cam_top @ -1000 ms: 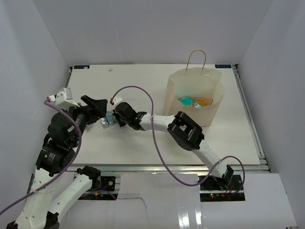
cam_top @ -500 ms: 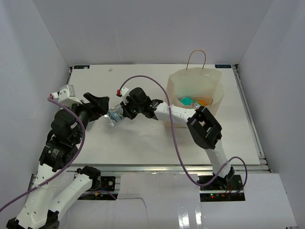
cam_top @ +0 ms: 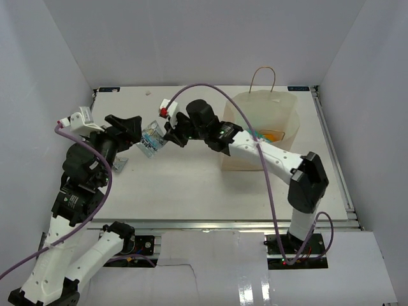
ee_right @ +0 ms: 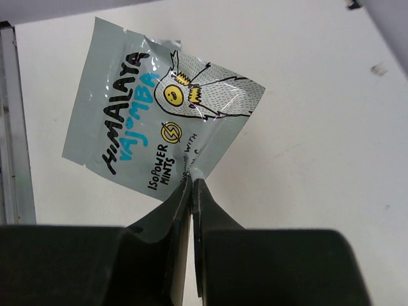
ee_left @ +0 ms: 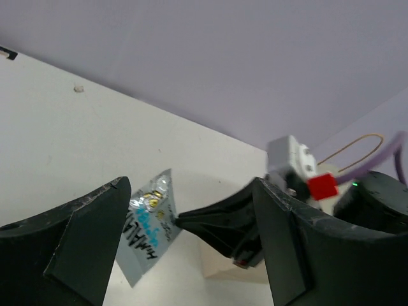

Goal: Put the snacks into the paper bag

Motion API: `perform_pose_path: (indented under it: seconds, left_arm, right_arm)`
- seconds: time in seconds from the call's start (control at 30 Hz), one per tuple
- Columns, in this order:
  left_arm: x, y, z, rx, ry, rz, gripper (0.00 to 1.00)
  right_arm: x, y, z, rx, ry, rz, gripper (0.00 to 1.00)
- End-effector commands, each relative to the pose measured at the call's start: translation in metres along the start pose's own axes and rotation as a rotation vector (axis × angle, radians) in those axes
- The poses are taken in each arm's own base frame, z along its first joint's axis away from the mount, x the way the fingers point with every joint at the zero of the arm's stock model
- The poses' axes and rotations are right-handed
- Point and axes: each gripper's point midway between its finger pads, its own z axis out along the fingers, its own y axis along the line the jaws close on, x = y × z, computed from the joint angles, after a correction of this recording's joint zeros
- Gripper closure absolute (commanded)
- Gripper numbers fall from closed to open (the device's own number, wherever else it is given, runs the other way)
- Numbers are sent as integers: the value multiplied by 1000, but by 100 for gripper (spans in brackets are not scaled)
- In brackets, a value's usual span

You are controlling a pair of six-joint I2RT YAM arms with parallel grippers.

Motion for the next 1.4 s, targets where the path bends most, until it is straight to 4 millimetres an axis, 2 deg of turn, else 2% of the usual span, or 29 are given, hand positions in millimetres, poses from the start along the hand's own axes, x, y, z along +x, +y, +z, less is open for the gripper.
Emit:
perform_pose_path:
  seconds: [0.0, 0.03, 0.07, 0.1, 0.13, 0.23, 0.27, 0.33, 0.37, 0.4, 0.43, 0.47, 0.53, 0.67, 0.7, 0.73, 0.83, 0.9, 1.0, 1.03, 1.1, 1.13, 1.17, 1.2, 1.3, 1.37]
  left_arm:
    - [-32, -24, 3, 76, -91, -3, 12]
    - [-31, -26, 6, 81, -90, 0, 12]
    - [-34, -30, 8, 99, -103, 0, 12]
    - [-33, -31, 10, 104, -104, 2, 12]
    - [-27, -30, 15, 102, -92, 8, 12]
    - [-22, -35, 22, 130, -88, 14, 11]
    - [-18, -36, 27, 132, -79, 16, 11]
    - [-12, -39, 32, 146, -64, 24, 11]
    - [-10, -39, 34, 149, -58, 26, 11]
    - [-4, -39, 39, 147, -45, 29, 11]
    - [-1, -38, 41, 145, -38, 32, 11]
    - [2, -37, 43, 143, -34, 30, 11]
    - [12, -35, 49, 135, -11, 28, 11]
    - [29, -31, 60, 118, 34, 22, 11]
    - [35, -29, 64, 108, 50, 23, 11]
    - [39, -28, 66, 98, 61, 19, 11]
    - [53, -20, 74, 52, 105, 11, 11]
    - [62, -13, 78, 20, 139, 14, 11]
    - [79, -2, 84, -39, 210, 9, 11]
    - [87, 8, 88, -75, 243, 6, 11]
    - [97, 13, 90, -82, 288, -37, 11]
    - [105, 26, 93, -117, 316, -51, 11]
    - [110, 29, 94, -128, 335, -81, 11]
    - [120, 38, 95, -156, 376, -106, 12]
    - [130, 58, 94, -248, 420, -147, 12]
    - [133, 80, 91, -338, 442, -160, 12]
  right_arm:
    - [-55, -9, -58, 21, -123, -137, 92]
    - [-70, -11, -77, 35, -159, -189, 92]
    - [-70, -16, -85, 55, -161, -210, 92]
    - [-77, -18, -95, 68, -177, -235, 92]
    - [-88, -23, -113, 97, -201, -274, 92]
    - [-103, -36, -142, 170, -225, -314, 92]
    - [-110, -42, -161, 208, -237, -326, 92]
    - [-113, -53, -182, 274, -228, -355, 92]
    - [-119, -57, -202, 312, -239, -369, 92]
    - [-114, -62, -212, 350, -215, -383, 92]
    - [-120, -61, -232, 384, -229, -399, 92]
    - [-118, -65, -242, 417, -221, -410, 92]
    - [-108, -71, -267, 498, -188, -429, 92]
    - [-79, -98, -311, 666, -98, -400, 92]
    - [-76, -99, -322, 692, -93, -397, 92]
    - [-63, -108, -330, 723, -62, -381, 92]
    - [-46, -116, -345, 769, -25, -359, 92]
    - [-28, -123, -349, 794, 22, -336, 92]
    - [0, -136, -353, 810, 83, -285, 92]
    - [11, -138, -353, 803, 109, -254, 92]
    - [25, -143, -351, 777, 129, -207, 92]
    - [31, -141, -347, 748, 138, -187, 90]
    - [30, -142, -347, 746, 136, -176, 84]
    - [30, -144, -347, 742, 127, -161, 61]
    - [16, -151, -351, 757, 91, -144, 24]
    - [3, -151, -351, 726, 49, -137, 18]
